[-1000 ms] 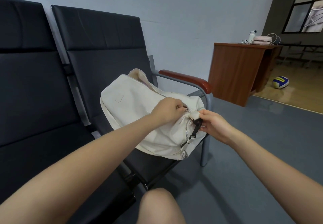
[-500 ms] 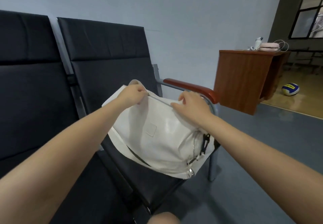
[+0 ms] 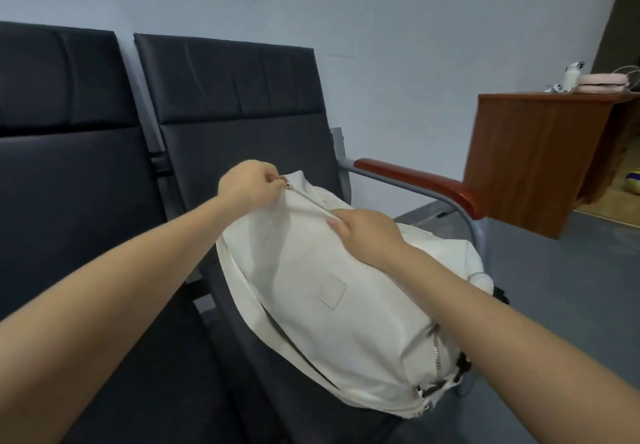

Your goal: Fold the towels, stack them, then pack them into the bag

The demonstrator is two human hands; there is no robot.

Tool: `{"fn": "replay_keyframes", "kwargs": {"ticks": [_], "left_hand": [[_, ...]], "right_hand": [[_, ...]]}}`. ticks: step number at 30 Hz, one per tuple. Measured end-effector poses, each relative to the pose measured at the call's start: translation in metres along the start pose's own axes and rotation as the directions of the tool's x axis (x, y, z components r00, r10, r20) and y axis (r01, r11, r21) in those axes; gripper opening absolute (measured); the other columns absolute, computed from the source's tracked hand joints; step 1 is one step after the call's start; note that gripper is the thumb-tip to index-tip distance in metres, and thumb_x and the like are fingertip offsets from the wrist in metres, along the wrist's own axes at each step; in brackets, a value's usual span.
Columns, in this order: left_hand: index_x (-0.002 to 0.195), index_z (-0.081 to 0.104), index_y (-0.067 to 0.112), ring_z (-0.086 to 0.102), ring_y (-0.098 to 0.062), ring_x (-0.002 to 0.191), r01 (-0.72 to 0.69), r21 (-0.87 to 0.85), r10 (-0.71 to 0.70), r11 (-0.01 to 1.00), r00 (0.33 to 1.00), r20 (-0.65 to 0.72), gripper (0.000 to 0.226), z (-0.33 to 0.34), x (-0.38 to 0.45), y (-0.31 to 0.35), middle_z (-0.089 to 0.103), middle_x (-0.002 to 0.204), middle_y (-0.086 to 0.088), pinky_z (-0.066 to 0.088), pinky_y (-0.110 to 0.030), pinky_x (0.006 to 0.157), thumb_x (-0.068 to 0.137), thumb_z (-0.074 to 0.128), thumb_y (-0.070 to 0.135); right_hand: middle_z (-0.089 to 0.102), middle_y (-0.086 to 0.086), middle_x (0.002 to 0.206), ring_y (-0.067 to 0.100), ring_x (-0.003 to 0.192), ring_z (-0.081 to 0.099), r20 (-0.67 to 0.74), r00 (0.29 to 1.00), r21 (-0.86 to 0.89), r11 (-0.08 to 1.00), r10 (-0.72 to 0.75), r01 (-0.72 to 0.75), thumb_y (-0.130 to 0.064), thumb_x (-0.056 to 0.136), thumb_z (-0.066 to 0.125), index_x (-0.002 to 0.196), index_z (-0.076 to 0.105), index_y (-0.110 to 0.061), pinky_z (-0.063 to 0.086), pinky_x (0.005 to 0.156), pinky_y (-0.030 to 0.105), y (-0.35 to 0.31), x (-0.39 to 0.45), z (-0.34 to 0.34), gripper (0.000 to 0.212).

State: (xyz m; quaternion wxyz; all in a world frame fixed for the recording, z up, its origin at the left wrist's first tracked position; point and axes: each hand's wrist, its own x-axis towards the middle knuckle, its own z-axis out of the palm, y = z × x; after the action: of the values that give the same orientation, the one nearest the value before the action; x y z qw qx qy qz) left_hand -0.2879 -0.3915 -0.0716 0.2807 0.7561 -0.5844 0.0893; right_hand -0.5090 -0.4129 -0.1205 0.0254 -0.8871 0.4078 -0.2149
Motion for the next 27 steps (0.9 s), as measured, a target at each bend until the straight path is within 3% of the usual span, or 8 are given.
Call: {"fn": "replay_keyframes", "kwargs": {"ticks": [2,6,9,14,19,22,24,27], "left_hand": [[0.079,0.065,0.028,0.058,-0.016,0.076,0.065,0.004,-0.065,0.998,0.997,-0.04,0.017,-0.001,0.013,-0.013,0.061,0.073,0.01,0.037,-0.027,0.057,0.091,0.056,0.037],[0.082,0.068,0.027,0.06,-0.017,0.086,0.146,-0.039,-0.147,0.988,0.989,-0.004,0.019,0.014,0.032,-0.032,0.066,0.085,0.007,0.044,-0.03,0.063,0.092,0.057,0.039],[0.084,0.07,0.027,0.062,-0.019,0.092,0.232,-0.123,-0.23,0.965,0.973,0.027,0.019,0.027,0.042,-0.044,0.068,0.092,0.005,0.051,-0.035,0.075,0.091,0.058,0.039],[0.084,0.071,0.023,0.061,-0.023,0.097,0.361,-0.308,-0.348,0.881,0.932,0.097,0.016,0.051,0.047,-0.065,0.069,0.097,0.001,0.051,-0.039,0.092,0.089,0.063,0.036],[0.095,0.073,0.009,0.063,-0.025,0.101,0.509,-0.48,-0.479,0.714,0.856,0.196,0.026,0.069,0.039,-0.084,0.07,0.1,-0.006,0.051,-0.038,0.095,0.081,0.074,0.031],[0.081,0.075,0.015,0.064,-0.018,0.093,0.46,-0.528,-0.46,0.714,0.877,0.142,0.014,0.077,0.028,-0.088,0.071,0.089,0.003,0.052,-0.034,0.09,0.083,0.071,0.029],[0.075,0.07,0.019,0.061,-0.015,0.087,0.411,-0.558,-0.452,0.721,0.889,0.071,0.019,0.077,0.019,-0.088,0.066,0.08,0.009,0.048,-0.03,0.079,0.087,0.067,0.033],[0.096,0.065,0.013,0.056,-0.017,0.09,0.39,-0.544,-0.424,0.743,0.903,0.07,0.036,0.063,-0.001,-0.09,0.062,0.091,0.003,0.04,-0.029,0.078,0.095,0.052,0.046]], "right_hand": [[0.067,0.001,0.107,0.028,0.102,0.057,-0.029,1.0,0.038,0.999,0.006,-0.005,-0.04,0.104,0.032,0.112,0.063,-0.027,0.036,0.07,0.033,0.002,-0.003,0.003,0.035],[0.068,-0.002,0.111,0.026,0.103,0.057,-0.039,0.999,0.109,0.994,0.016,-0.011,-0.039,0.104,0.033,0.118,0.063,-0.031,0.04,0.076,0.033,0.006,0.0,0.008,0.035],[0.068,-0.004,0.111,0.025,0.103,0.056,-0.038,0.998,0.177,0.984,0.047,-0.039,-0.039,0.103,0.035,0.116,0.063,-0.036,0.038,0.075,0.032,0.012,0.002,0.01,0.031],[0.068,-0.006,0.105,0.023,0.101,0.057,-0.052,0.999,0.183,0.983,0.013,-0.003,-0.038,0.103,0.035,0.108,0.064,-0.036,0.037,0.071,0.031,0.013,-0.003,0.011,0.029],[0.068,-0.007,0.12,0.023,0.111,0.057,-0.071,0.997,0.138,0.99,-0.017,0.026,-0.038,0.103,0.036,0.129,0.058,-0.042,0.042,0.082,0.032,0.009,-0.011,0.017,0.034],[0.068,-0.007,0.119,0.023,0.111,0.058,-0.076,0.997,0.151,0.988,-0.008,0.02,-0.039,0.103,0.036,0.129,0.058,-0.042,0.044,0.083,0.032,0.005,-0.013,0.018,0.034],[0.068,-0.008,0.119,0.022,0.111,0.058,-0.082,0.996,0.19,0.982,0.031,-0.015,-0.039,0.103,0.038,0.127,0.06,-0.042,0.045,0.085,0.032,0.006,-0.011,0.018,0.033],[0.068,-0.009,0.118,0.021,0.11,0.058,-0.078,0.993,0.217,0.974,0.087,-0.069,-0.041,0.102,0.039,0.12,0.065,-0.038,0.044,0.083,0.031,0.008,-0.006,0.017,0.032]]}}
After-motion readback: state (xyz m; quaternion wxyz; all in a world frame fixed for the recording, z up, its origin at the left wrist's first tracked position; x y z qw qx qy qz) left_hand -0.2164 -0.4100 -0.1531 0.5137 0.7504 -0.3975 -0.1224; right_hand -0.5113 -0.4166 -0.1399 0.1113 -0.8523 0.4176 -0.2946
